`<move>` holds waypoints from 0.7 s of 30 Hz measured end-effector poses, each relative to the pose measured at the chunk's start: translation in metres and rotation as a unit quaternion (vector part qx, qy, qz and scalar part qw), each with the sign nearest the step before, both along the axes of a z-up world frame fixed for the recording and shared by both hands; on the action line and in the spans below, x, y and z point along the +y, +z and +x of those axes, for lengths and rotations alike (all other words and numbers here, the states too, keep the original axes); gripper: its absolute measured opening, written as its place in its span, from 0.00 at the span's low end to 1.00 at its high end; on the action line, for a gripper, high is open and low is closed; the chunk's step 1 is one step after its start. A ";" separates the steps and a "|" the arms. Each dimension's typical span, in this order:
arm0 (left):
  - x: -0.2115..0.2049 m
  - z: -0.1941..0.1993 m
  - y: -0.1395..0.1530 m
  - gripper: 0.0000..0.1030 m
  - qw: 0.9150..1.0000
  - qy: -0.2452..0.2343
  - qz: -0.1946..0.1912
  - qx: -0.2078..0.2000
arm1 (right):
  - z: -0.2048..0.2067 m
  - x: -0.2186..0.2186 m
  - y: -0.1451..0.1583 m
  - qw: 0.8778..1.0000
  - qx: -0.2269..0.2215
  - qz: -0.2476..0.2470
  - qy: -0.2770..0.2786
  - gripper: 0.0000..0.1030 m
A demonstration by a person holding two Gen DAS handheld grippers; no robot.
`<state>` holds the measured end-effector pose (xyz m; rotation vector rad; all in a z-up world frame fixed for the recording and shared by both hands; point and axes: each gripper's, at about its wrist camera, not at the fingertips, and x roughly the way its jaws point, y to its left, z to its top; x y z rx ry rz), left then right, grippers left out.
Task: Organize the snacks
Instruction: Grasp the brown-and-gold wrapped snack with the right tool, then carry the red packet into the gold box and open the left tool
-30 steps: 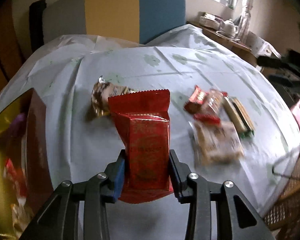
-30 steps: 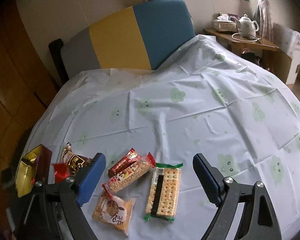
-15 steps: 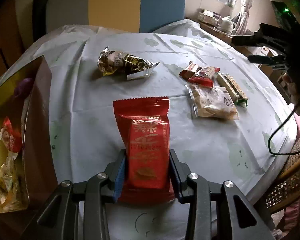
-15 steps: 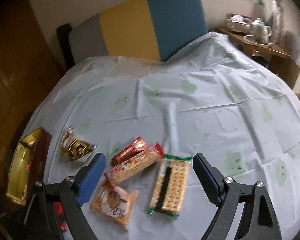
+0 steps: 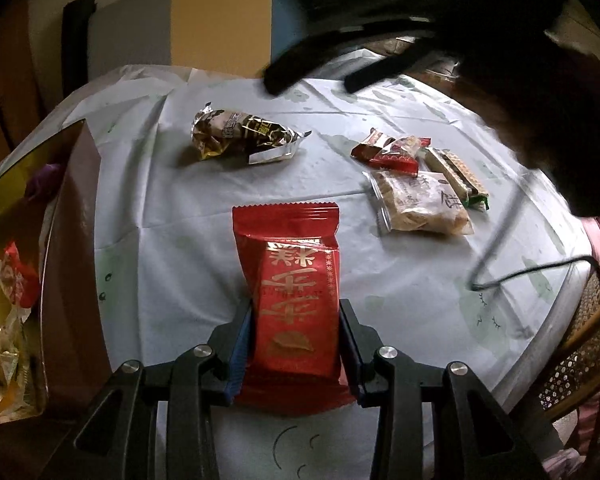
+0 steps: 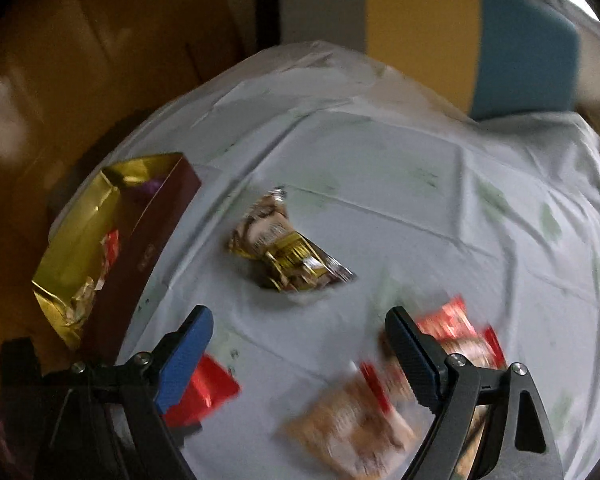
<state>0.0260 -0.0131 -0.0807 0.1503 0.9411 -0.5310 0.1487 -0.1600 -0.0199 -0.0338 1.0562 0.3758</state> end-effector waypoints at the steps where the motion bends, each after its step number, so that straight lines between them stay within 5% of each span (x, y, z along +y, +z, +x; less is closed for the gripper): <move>1: 0.000 0.000 0.000 0.39 1.000 0.000 -0.001 -0.001 | 0.006 0.006 -0.002 1.000 0.004 -0.004 0.009 0.86; 10: 0.004 0.001 -0.001 0.40 1.000 -0.001 -0.014 0.002 | 0.058 0.071 -0.045 0.988 0.029 -0.114 0.098 0.86; 13: 0.004 0.001 0.000 0.39 1.000 -0.001 -0.015 0.002 | 0.063 0.073 -0.065 0.984 0.043 -0.146 0.095 0.40; 21: 0.001 -0.002 -0.002 0.40 1.000 0.001 -0.010 -0.005 | 0.017 0.037 -0.048 0.993 0.056 -0.088 0.055 0.37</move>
